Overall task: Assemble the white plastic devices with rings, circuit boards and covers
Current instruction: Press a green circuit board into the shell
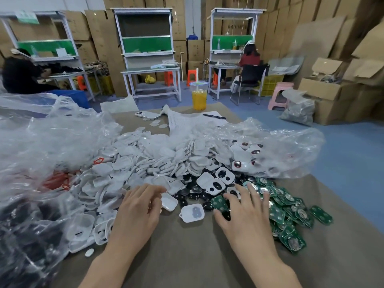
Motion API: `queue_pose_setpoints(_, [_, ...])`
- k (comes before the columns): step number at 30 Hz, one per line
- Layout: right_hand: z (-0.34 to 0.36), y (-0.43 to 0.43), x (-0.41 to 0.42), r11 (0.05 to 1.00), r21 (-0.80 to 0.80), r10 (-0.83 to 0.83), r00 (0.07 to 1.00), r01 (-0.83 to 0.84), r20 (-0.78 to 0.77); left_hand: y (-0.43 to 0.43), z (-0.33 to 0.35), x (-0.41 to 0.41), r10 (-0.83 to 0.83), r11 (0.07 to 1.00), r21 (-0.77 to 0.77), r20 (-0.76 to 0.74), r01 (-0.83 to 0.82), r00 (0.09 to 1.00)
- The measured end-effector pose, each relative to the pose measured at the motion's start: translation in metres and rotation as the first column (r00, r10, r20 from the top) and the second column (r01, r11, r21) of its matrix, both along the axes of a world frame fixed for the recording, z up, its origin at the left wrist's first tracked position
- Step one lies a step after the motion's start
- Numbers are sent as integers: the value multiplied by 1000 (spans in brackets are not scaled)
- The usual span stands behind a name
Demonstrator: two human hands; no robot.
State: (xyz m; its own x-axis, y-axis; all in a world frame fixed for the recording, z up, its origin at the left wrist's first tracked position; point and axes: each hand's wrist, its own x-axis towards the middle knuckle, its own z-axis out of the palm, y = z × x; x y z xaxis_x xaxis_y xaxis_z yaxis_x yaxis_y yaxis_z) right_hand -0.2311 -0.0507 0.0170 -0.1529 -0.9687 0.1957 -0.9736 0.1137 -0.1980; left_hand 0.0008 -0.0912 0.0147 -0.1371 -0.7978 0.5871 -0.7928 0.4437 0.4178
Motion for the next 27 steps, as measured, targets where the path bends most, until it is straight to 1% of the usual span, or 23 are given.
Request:
queue_pose_setpoints(3, [-1, 0, -1, 1000, 11, -28, 999, 28, 30, -1, -1, 0, -10, 1000, -26, 7, 10, 1000])
queue_pose_setpoints(5, [0, 1, 0, 999, -17, -32, 999, 33, 27, -2, -2, 0, -5, 999, -39, 2, 5, 1000])
queue_pose_setpoints(6, [-1, 2, 1, 998, -63, -22, 999, 25, 46, -3, -2, 0, -2, 999, -51, 3, 2, 1000])
queue_pose_setpoints(7, [-1, 3, 3, 988, -156, 9, 995, 7, 98, -3, -1, 0, 0, 998, -69, 8, 1, 1000])
queue_pose_setpoints(9, [7, 4, 8, 915, -404, 125, 955, -6, 269, -2, 1, -1, -12, 995, -96, 18, 14, 1000])
queue_pose_setpoints(10, [14, 3, 12, 879, -477, 204, 896, 10, 395, 0, 2, -2, -22, 995, -98, 0, 22, 1000])
queue_pose_setpoints(11, [21, 0, 16, 872, -488, 281, 790, 26, 545, 1, 4, -3, -27, 996, -85, -48, 23, 998])
queue_pose_setpoints(12, [29, -6, 21, 893, -450, 336, 638, 19, 693, 3, 5, -5, -32, 998, -62, -121, 24, 992])
queue_pose_setpoints(13, [38, -12, 26, 916, -400, 364, 475, -26, 801, 5, 6, -8, -38, 999, -37, -201, 31, 979])
queue_pose_setpoints(14, [45, -21, 30, 927, -365, 374, 331, -92, 866, 6, 8, -10, -47, 999, -15, -272, 44, 961])
queue_pose_setpoints(15, [50, -29, 33, 929, -338, 366, 230, -152, 902, 7, 10, -13, -58, 998, 10, -337, 65, 940])
queue_pose_setpoints(17, [55, -40, 36, 923, -302, 328, 78, -239, 941, 9, 16, -18, -62, 993, 57, -454, 99, 889])
queue_pose_setpoints(18, [53, -45, 39, 922, -284, 302, 26, -264, 953, 10, 19, -18, -53, 991, 78, -501, 106, 864])
queue_pose_setpoints(21, [41, -52, 45, 928, -235, 230, -51, -288, 972, 10, 26, -21, -38, 978, 136, -629, 158, 776])
queue_pose_setpoints(22, [38, -52, 46, 928, -228, 221, -55, -296, 974, 10, 28, -22, -40, 972, 152, -652, 182, 757])
queue_pose_setpoints(24, [32, -55, 45, 921, -224, 227, -27, -319, 973, 11, 29, -26, -41, 961, 173, -680, 214, 732])
queue_pose_setpoints(27, [32, -56, 44, 917, -213, 219, -20, -336, 975, 10, 29, -29, -21, 947, 195, -757, 257, 653])
